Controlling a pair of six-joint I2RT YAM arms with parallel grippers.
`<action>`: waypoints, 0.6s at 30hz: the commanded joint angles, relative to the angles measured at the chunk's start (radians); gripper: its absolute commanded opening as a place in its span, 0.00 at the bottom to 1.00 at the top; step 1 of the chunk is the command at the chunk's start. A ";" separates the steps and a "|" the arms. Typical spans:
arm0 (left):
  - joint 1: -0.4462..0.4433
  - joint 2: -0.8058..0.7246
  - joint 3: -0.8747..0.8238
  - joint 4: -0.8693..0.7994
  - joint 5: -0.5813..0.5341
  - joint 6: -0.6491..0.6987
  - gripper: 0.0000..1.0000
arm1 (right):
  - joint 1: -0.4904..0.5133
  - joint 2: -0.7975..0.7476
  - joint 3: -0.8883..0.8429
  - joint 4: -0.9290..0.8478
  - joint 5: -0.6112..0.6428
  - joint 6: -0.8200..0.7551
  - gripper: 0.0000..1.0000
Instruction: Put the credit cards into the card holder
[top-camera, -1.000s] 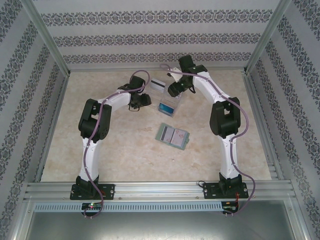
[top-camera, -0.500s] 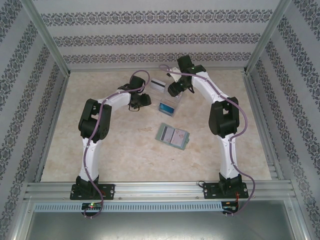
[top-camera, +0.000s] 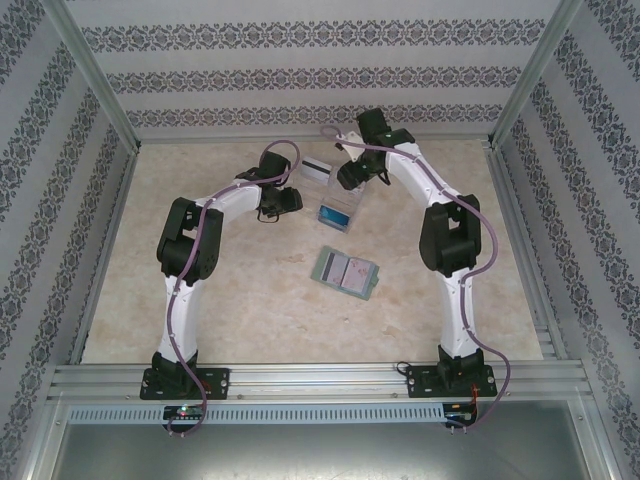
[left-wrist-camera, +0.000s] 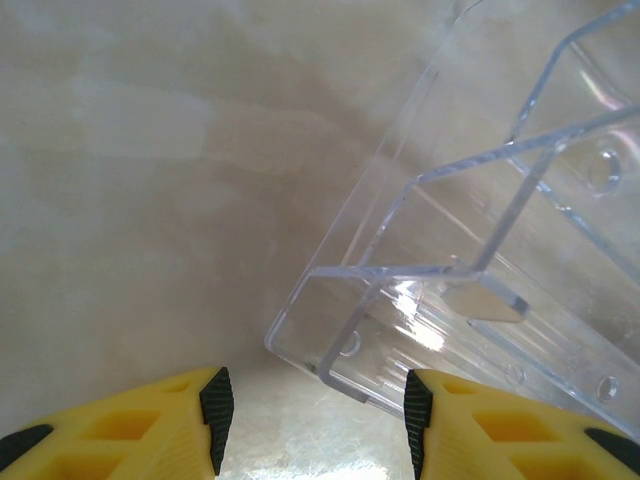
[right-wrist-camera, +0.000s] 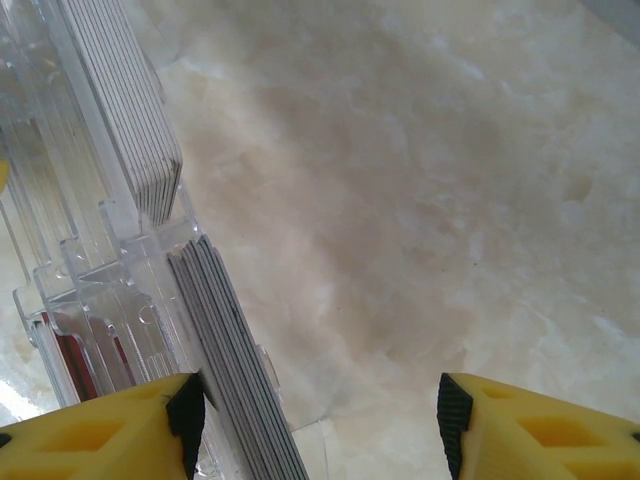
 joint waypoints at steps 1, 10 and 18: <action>-0.013 0.051 -0.035 -0.049 0.024 0.019 0.51 | -0.017 -0.062 -0.010 0.032 -0.013 0.020 0.65; -0.013 0.047 -0.036 -0.051 0.025 0.020 0.51 | -0.019 -0.050 0.002 0.009 -0.062 0.017 0.51; -0.012 0.045 -0.038 -0.056 0.020 0.023 0.51 | -0.019 -0.066 -0.022 0.009 -0.113 0.016 0.52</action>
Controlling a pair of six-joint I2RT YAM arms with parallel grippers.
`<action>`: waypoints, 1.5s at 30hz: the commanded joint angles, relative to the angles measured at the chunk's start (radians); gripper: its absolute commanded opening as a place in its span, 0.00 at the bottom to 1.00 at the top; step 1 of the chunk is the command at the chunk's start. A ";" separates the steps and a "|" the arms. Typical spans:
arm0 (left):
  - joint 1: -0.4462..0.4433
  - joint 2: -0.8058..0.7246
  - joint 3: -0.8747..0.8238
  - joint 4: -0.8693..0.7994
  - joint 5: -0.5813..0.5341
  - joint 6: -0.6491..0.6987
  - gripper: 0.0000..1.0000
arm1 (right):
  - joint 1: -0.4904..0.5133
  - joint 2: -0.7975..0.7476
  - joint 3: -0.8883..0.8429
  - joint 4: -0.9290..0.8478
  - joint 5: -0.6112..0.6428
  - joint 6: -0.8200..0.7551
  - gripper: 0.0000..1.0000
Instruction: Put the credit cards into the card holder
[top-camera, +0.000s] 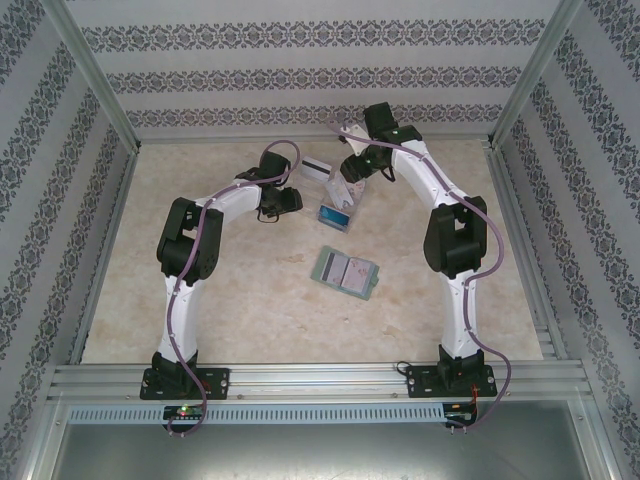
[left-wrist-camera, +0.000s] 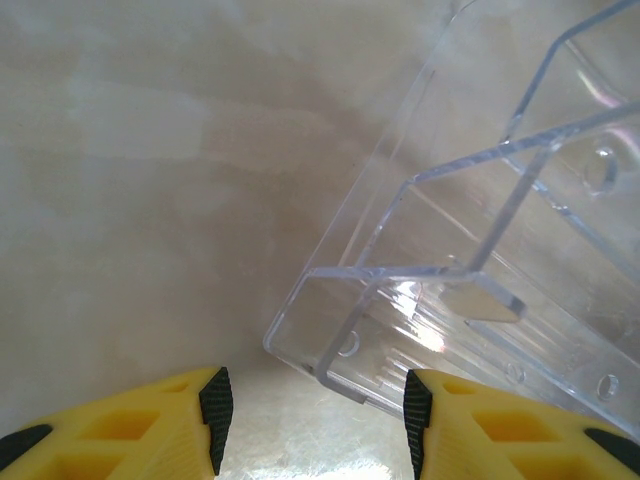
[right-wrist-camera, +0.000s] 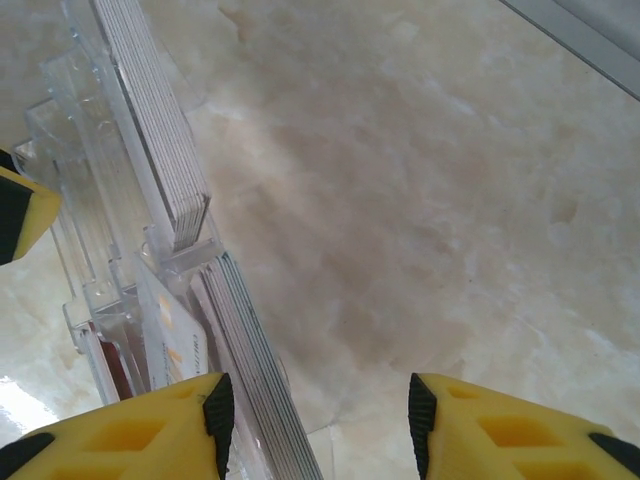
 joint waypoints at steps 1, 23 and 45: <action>-0.012 0.045 -0.038 -0.053 0.019 0.014 0.51 | -0.006 -0.055 -0.041 0.017 -0.051 0.006 0.53; -0.021 -0.133 -0.150 0.112 0.152 -0.026 0.52 | -0.017 -0.229 -0.441 0.265 -0.274 0.350 0.55; -0.062 -0.119 -0.092 0.222 0.130 -0.098 0.52 | 0.068 -0.180 -0.447 0.279 -0.021 0.389 0.56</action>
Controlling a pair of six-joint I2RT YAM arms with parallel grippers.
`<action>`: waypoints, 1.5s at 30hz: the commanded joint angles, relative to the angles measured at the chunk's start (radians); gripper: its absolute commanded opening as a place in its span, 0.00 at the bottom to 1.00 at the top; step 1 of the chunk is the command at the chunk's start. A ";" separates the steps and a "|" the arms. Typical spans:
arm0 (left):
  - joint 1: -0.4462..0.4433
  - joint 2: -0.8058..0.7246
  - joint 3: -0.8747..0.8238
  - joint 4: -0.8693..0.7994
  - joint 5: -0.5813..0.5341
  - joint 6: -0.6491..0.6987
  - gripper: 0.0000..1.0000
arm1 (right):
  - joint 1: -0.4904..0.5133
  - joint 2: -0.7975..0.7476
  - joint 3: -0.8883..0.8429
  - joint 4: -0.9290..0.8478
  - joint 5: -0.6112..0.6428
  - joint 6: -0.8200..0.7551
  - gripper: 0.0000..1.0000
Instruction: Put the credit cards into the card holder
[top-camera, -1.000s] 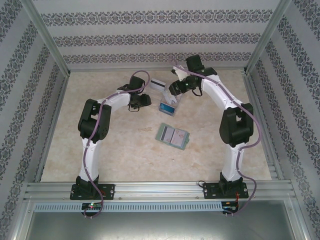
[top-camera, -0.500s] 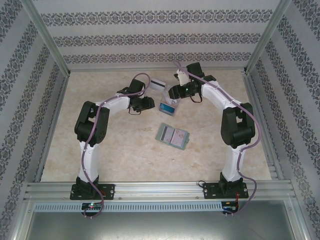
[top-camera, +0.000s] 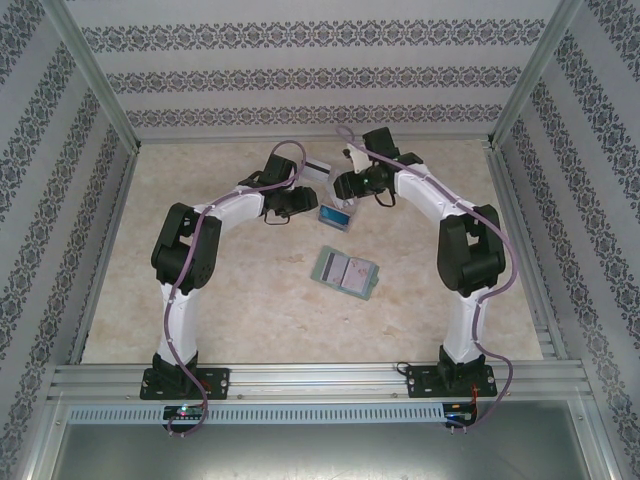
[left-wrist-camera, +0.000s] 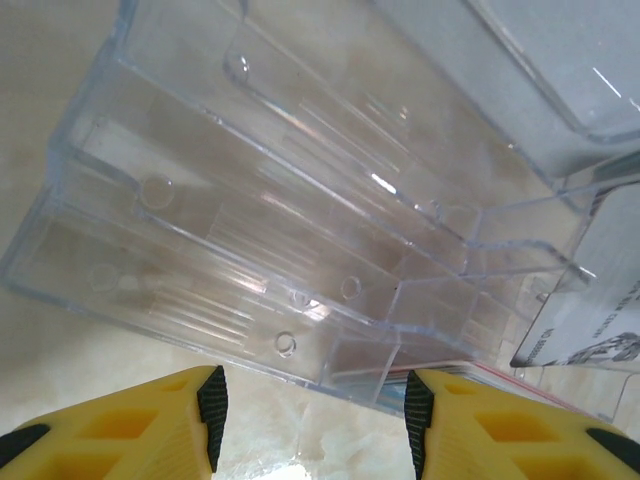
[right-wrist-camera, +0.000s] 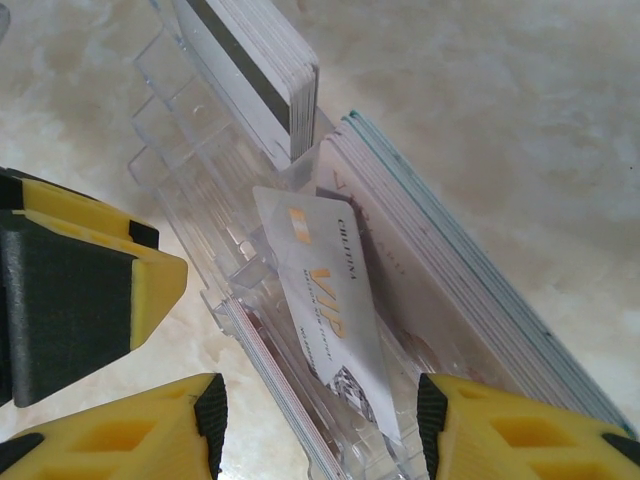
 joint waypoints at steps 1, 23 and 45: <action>-0.010 -0.019 0.019 0.046 -0.015 -0.026 0.52 | 0.021 0.031 -0.015 0.008 0.056 0.029 0.56; -0.008 0.021 0.035 0.041 0.002 -0.028 0.53 | 0.067 0.031 -0.016 0.013 0.228 -0.007 0.56; -0.009 0.019 0.036 0.043 0.015 -0.022 0.52 | 0.103 0.110 0.000 -0.008 0.345 -0.019 0.55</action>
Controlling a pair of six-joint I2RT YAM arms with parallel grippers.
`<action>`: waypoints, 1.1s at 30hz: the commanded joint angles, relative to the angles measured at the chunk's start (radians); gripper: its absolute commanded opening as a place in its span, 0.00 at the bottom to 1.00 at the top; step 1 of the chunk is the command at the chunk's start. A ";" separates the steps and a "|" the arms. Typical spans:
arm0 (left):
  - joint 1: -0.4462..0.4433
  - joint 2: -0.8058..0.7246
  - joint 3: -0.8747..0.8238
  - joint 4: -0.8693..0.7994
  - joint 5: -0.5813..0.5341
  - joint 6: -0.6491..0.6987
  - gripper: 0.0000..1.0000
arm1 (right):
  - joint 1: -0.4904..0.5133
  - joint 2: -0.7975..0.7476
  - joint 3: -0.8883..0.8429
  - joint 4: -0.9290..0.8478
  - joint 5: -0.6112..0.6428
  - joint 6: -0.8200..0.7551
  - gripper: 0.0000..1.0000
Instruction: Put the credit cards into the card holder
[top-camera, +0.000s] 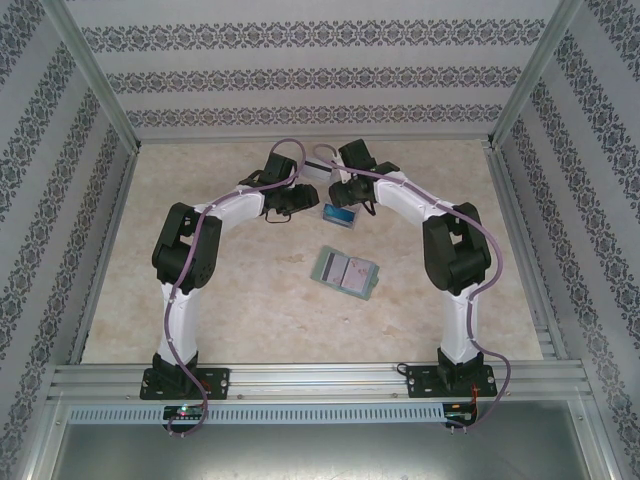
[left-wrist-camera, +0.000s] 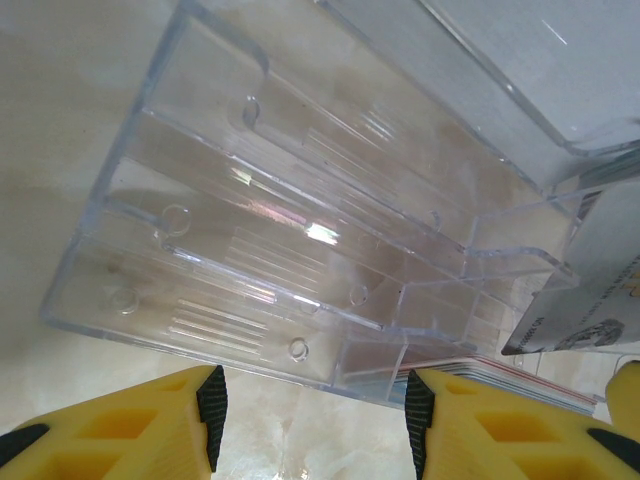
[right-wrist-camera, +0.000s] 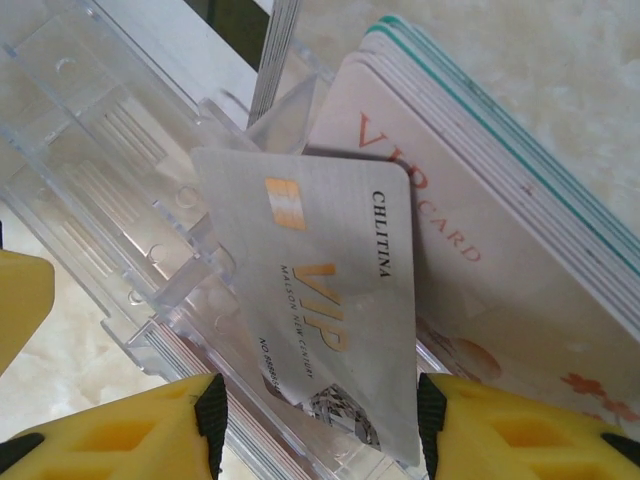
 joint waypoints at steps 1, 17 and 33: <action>-0.009 0.013 0.026 0.024 0.016 -0.003 0.52 | 0.012 0.053 0.004 -0.039 0.023 -0.010 0.54; -0.008 0.014 0.026 0.021 0.016 -0.002 0.52 | 0.014 0.053 0.004 -0.025 0.023 -0.015 0.23; -0.008 0.022 0.035 0.008 0.013 0.000 0.53 | -0.021 0.011 -0.044 0.028 -0.100 -0.029 0.05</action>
